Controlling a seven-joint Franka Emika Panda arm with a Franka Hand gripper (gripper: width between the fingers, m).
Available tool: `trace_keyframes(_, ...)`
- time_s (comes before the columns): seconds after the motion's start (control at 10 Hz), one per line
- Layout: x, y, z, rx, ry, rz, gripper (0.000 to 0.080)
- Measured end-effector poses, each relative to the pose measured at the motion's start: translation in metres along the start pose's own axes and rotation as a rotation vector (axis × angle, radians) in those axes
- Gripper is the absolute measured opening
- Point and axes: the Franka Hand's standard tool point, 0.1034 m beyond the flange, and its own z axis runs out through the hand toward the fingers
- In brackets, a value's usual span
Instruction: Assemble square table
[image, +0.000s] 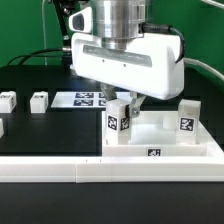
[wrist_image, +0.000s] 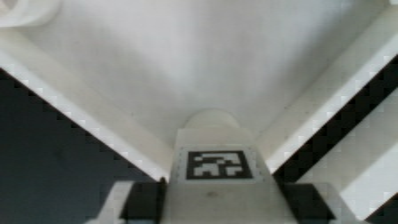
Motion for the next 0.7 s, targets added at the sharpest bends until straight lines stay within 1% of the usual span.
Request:
trace_keyframes(0.3, -0.0001, -0.0002, 0.0002, 0.003, -0.002, 0.029, 0.0291)
trace_keyframes(0.4, -0.0004, -0.0003, 0.0003, 0.002, -0.002, -0.014, 0.0488)
trace_keyframes(0.5, -0.0019, -0.0011, 0.0006, 0.002, -0.002, -0.064, 0.0597)
trace_keyframes(0.6, -0.0025, -0.0015, 0.0007, 0.002, -0.003, -0.141, 0.0633)
trace_keyframes(0.7, -0.0022, -0.0010, 0.0008, -0.008, 0.002, -0.269, 0.0633)
